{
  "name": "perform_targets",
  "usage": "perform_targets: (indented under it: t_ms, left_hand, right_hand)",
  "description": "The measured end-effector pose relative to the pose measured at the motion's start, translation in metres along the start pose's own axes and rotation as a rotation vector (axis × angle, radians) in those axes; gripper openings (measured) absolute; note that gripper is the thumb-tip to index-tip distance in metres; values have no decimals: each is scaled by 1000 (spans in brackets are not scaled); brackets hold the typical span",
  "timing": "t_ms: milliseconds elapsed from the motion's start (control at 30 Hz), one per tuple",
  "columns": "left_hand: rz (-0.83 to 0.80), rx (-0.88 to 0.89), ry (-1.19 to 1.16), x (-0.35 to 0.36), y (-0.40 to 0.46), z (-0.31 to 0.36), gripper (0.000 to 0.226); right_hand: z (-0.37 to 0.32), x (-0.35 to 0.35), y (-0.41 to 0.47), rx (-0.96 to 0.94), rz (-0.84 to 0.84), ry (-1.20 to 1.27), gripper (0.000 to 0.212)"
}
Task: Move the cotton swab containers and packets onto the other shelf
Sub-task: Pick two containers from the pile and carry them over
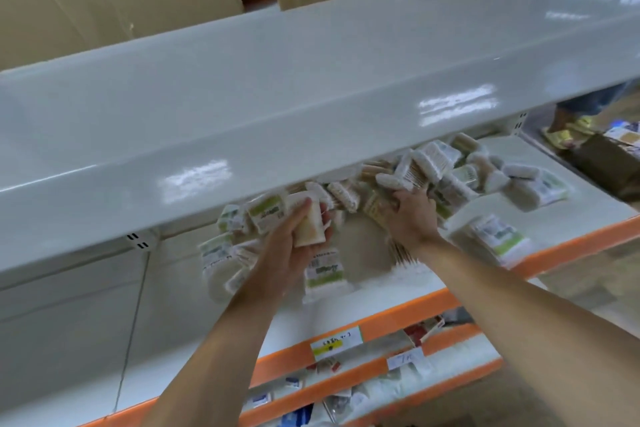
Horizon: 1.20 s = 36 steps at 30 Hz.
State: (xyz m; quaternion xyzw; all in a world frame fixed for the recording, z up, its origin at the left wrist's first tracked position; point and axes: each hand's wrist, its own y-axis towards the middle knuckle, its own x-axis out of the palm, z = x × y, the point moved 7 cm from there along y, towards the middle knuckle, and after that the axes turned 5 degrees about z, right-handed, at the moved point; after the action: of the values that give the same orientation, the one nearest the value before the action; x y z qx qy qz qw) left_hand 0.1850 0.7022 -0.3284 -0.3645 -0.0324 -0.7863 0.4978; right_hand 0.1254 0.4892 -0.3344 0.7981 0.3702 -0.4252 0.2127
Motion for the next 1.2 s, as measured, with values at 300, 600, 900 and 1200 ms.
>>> perform_targets:
  t_ms: [300, 600, 900, 1200]
  left_hand:
    - [-8, -32, 62, 0, 8, -2, 29]
    - [-46, 11, 78, 2, -2, -3, 31]
    - [9, -6, 243, -1, -3, -4, 24]
    - [179, 57, 178, -2, -27, 0, 26]
  right_hand:
    - [17, 17, 17, 197, -312, 442, 27]
    - [9, 19, 2, 380, -689, 878, 40]
    - [-23, 9, -21, 301, -912, 1103, 46]
    - [-49, 9, -30, 221, -909, 1080, 34]
